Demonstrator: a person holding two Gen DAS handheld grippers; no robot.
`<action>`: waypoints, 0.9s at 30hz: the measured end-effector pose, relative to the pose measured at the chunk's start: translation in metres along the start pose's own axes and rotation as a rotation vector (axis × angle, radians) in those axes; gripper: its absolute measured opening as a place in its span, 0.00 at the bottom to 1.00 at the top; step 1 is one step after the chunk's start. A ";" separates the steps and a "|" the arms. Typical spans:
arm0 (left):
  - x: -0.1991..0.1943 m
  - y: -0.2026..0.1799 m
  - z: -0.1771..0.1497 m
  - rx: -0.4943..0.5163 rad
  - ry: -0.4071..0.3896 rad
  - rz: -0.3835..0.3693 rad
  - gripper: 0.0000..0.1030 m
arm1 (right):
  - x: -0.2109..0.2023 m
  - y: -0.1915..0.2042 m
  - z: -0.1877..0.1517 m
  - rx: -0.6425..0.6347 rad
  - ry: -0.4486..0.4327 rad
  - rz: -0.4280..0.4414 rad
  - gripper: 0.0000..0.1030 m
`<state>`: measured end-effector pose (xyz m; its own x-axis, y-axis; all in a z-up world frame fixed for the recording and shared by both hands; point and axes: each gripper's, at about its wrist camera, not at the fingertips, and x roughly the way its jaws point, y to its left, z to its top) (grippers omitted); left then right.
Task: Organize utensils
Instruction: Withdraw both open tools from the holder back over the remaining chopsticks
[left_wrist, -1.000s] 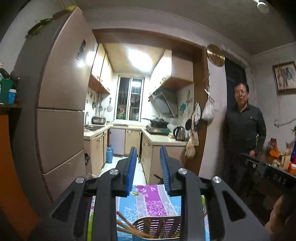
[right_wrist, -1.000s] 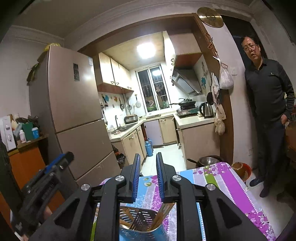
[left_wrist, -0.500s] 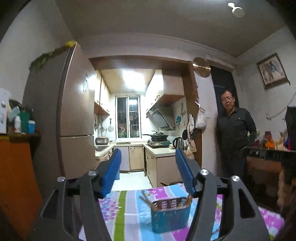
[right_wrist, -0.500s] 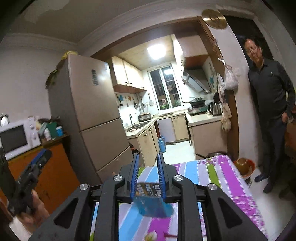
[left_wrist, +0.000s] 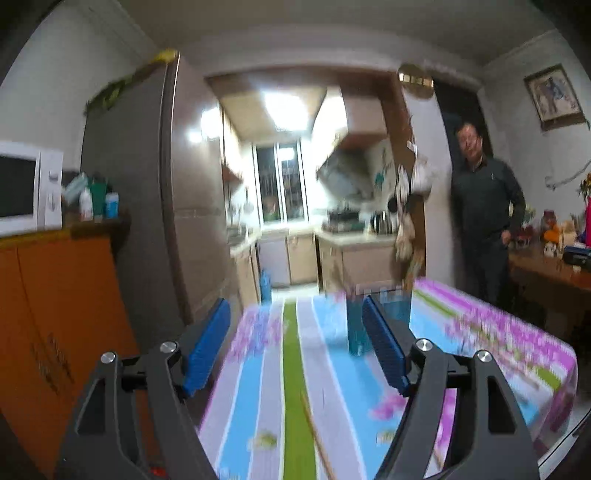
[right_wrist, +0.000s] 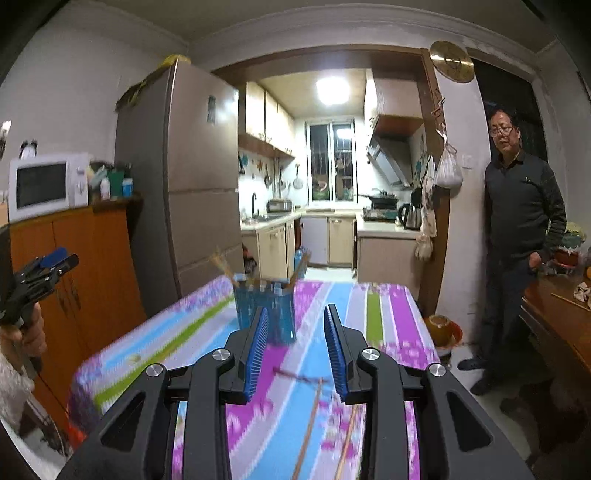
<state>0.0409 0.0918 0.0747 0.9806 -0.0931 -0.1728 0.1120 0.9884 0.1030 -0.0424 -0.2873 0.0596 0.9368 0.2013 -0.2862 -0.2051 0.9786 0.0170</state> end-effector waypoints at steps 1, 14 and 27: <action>-0.002 0.001 -0.012 -0.003 0.026 0.004 0.68 | 0.001 0.002 -0.009 -0.001 0.015 0.000 0.34; -0.008 -0.028 -0.165 -0.065 0.287 0.078 0.68 | 0.061 0.107 -0.152 -0.021 0.242 0.136 0.33; 0.018 -0.045 -0.201 0.002 0.292 0.101 0.31 | 0.101 0.187 -0.182 -0.043 0.276 0.031 0.29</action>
<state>0.0208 0.0697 -0.1303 0.8990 0.0445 -0.4357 0.0167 0.9906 0.1356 -0.0379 -0.0922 -0.1400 0.8183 0.2059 -0.5367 -0.2496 0.9683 -0.0091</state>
